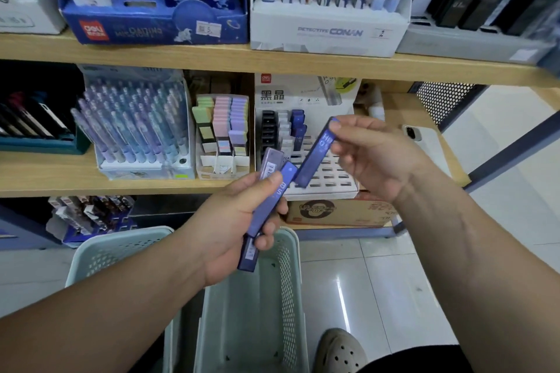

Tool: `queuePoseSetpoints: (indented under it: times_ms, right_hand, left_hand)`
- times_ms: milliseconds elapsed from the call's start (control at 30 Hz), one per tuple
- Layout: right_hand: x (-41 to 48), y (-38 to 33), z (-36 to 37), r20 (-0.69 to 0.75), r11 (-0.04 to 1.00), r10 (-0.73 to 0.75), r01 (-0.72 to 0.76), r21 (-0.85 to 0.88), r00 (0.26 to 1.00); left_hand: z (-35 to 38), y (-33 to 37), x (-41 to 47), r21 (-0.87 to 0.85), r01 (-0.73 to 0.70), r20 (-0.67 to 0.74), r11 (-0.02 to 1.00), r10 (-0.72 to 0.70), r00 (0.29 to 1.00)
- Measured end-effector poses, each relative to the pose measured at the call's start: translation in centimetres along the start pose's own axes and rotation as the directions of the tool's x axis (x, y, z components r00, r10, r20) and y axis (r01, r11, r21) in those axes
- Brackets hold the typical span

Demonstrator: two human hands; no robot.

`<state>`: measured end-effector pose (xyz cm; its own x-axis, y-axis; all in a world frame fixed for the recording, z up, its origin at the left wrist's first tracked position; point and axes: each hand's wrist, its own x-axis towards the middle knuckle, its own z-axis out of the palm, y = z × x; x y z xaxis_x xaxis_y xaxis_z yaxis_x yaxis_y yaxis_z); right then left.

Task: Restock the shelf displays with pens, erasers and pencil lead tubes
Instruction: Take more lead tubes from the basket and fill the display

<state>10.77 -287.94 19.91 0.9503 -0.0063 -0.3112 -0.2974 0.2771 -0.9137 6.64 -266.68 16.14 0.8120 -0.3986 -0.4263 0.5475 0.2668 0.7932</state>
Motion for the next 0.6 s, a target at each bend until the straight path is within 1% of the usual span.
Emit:
queuePoseSetpoints:
  times_ms: [67,100,133,167,200,233,300,400,467,600]
  right_hand:
    - [0.8,-0.6,-1.5,-0.121,0.994,-0.052,0.063,0.087,0.991]
    - [1.3,-0.7,-2.2,-0.193,0.99,-0.093,0.111,0.087,0.977]
    - [1.8,-0.6,-2.7,-0.262,0.986,-0.148,0.161,0.031,0.954]
    - [2.3,-0.3,-2.9,-0.315,0.977,-0.212,0.199,-0.074,0.925]
    - [2.7,0.1,-3.0,-0.338,0.955,-0.28,0.224,-0.196,0.899]
    - [3.1,0.5,-2.8,-0.327,0.92,-0.343,0.245,-0.305,0.88]
    - [4.0,1.5,-2.2,-0.241,0.831,-0.444,0.296,-0.471,0.863]
    - [4.8,2.2,-1.1,-0.113,0.662,-0.534,0.332,-0.672,0.838]
    - [5.2,2.4,-0.3,-0.048,0.595,-0.549,0.35,-0.724,0.835]
    - [5.9,2.9,0.3,0.074,0.517,-0.506,0.371,-0.772,0.86]
  left_hand:
    - [-0.3,0.0,0.4,-0.025,0.017,-0.038,1.0,-0.018,0.999]
    - [-0.5,0.0,0.6,-0.037,0.027,-0.051,0.999,-0.029,0.998]
    - [-0.8,-0.1,0.7,-0.05,0.035,-0.061,0.998,-0.039,0.997]
    - [-1.0,-0.1,0.7,-0.06,0.041,-0.072,0.997,-0.046,0.996]
    - [-1.1,-0.2,0.8,-0.065,0.042,-0.085,0.997,-0.047,0.995]
    - [-1.2,-0.2,0.9,-0.064,0.037,-0.1,0.997,-0.044,0.994]
    - [-1.4,-0.2,1.1,-0.052,0.026,-0.128,0.998,-0.033,0.991]
    - [-1.6,-0.3,1.4,-0.039,0.014,-0.168,0.999,-0.021,0.986]
    - [-1.7,-0.2,1.5,-0.042,0.013,-0.183,0.999,-0.021,0.983]
    - [-1.9,0.0,1.5,-0.044,0.009,-0.201,0.999,-0.018,0.98]
